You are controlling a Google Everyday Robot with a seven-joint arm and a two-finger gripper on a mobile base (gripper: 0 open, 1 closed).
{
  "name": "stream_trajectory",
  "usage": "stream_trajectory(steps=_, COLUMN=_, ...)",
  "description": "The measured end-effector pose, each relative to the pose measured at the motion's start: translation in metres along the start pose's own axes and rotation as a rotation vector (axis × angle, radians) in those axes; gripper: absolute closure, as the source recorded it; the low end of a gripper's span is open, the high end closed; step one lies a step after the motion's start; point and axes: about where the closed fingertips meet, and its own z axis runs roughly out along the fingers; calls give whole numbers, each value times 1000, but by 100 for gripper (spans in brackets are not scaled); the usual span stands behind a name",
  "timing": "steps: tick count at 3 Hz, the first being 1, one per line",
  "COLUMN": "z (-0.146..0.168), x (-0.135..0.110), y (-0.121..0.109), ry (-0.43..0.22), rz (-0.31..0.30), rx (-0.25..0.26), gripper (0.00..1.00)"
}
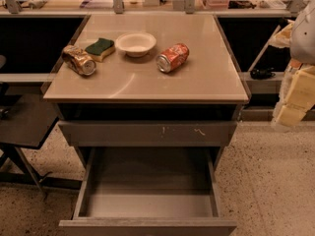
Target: Place coke can into middle drawer
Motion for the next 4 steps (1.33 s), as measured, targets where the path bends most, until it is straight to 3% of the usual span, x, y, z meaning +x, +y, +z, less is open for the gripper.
stream_trajectory(steps=2, z=3, x=-9, y=-12, ry=-16, rz=-14, rx=9, gripper=0)
stream_trajectory(steps=4, z=57, x=-104, y=-94, ry=-108, rz=-117, rx=18, gripper=0)
